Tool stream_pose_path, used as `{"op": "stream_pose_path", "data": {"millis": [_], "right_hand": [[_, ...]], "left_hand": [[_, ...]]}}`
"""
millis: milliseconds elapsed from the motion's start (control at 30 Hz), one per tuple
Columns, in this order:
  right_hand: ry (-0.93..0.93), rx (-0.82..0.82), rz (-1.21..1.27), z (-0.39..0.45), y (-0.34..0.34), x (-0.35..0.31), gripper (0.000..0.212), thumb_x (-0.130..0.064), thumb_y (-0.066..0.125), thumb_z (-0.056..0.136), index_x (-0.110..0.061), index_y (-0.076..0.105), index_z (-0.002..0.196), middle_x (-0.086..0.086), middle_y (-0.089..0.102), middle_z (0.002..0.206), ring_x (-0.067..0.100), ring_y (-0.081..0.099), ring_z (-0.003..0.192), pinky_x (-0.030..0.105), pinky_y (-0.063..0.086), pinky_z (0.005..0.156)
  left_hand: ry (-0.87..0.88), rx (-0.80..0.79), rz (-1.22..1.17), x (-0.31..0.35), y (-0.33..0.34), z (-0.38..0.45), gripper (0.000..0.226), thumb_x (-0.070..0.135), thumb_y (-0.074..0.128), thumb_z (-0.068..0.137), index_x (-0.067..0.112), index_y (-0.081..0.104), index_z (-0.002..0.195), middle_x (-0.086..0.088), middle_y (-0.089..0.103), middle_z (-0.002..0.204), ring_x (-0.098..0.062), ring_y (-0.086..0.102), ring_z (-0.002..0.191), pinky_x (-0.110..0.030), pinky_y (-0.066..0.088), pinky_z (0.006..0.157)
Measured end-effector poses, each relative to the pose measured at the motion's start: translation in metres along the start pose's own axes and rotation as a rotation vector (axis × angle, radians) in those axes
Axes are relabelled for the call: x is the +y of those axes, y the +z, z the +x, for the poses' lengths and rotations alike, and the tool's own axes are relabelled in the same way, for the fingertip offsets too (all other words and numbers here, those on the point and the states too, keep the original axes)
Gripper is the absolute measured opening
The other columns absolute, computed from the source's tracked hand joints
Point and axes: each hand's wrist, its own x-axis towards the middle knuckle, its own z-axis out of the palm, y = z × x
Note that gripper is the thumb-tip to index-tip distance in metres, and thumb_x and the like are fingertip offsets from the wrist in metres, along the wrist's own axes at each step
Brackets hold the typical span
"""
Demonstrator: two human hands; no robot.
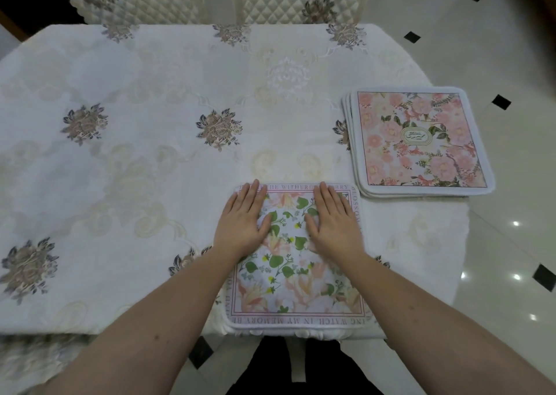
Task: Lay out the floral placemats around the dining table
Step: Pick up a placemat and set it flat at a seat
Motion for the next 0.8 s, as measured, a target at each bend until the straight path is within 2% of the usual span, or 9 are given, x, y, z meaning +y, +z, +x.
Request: {"op": "stream_pose_path", "data": {"millis": [167, 267, 400, 500, 633, 800], "right_hand": [[0.025, 0.018, 0.015, -0.016, -0.001, 0.021, 0.067, -0.053, 0.005, 0.100, -0.020, -0.004, 0.157, -0.005, -0.007, 0.165, 0.005, -0.011, 0.149, 0.029, -0.010, 0.121], [0.064, 0.040, 0.024, -0.027, -0.002, 0.031, 0.068, -0.052, 0.009, 0.099, -0.019, 0.003, 0.158, -0.004, -0.002, 0.165, 0.006, -0.006, 0.150, 0.028, -0.009, 0.121], [0.107, 0.013, 0.030, -0.043, -0.004, 0.043, 0.065, -0.049, 0.013, 0.102, -0.019, -0.002, 0.158, -0.005, -0.008, 0.165, 0.005, -0.011, 0.149, 0.028, -0.011, 0.120], [0.138, 0.003, 0.065, -0.058, -0.005, 0.044, 0.062, -0.042, 0.017, 0.104, -0.017, -0.001, 0.158, -0.004, -0.005, 0.165, 0.007, -0.008, 0.150, 0.028, -0.010, 0.121], [0.067, 0.037, 0.122, -0.077, 0.000, 0.013, 0.060, -0.030, 0.027, 0.103, -0.014, 0.008, 0.158, 0.000, 0.004, 0.165, 0.012, -0.003, 0.151, 0.030, -0.006, 0.121], [-0.040, -0.001, 0.114, -0.089, 0.019, -0.043, 0.060, -0.028, 0.026, 0.104, -0.013, 0.002, 0.157, -0.001, -0.007, 0.164, 0.015, -0.009, 0.151, 0.031, -0.012, 0.120]], "left_hand": [[0.011, -0.032, 0.013, -0.005, -0.004, -0.006, 0.067, 0.056, 0.007, 0.099, 0.026, -0.013, 0.156, 0.007, -0.015, 0.164, -0.009, -0.015, 0.151, -0.027, -0.015, 0.119], [0.039, -0.066, 0.015, -0.017, -0.006, -0.018, 0.069, 0.059, 0.003, 0.097, 0.026, -0.015, 0.155, 0.007, -0.017, 0.163, -0.006, -0.018, 0.149, -0.023, -0.023, 0.115], [0.025, -0.114, 0.056, -0.027, -0.008, -0.035, 0.070, 0.061, 0.000, 0.097, 0.025, -0.017, 0.155, 0.007, -0.020, 0.163, -0.007, -0.020, 0.149, -0.029, -0.016, 0.119], [-0.044, -0.109, 0.028, -0.016, -0.011, -0.040, 0.067, 0.054, 0.007, 0.101, 0.021, -0.008, 0.157, 0.004, -0.011, 0.166, -0.009, -0.012, 0.151, -0.031, -0.013, 0.120], [-0.055, -0.043, -0.114, 0.026, -0.010, -0.053, 0.061, 0.047, 0.006, 0.104, 0.019, 0.002, 0.158, 0.001, 0.001, 0.166, -0.010, -0.005, 0.152, -0.030, -0.010, 0.120], [-0.001, -0.057, -0.156, 0.070, 0.012, -0.082, 0.064, 0.048, -0.003, 0.099, 0.021, 0.001, 0.157, 0.003, 0.000, 0.166, -0.008, -0.012, 0.149, -0.027, -0.015, 0.119]]}}
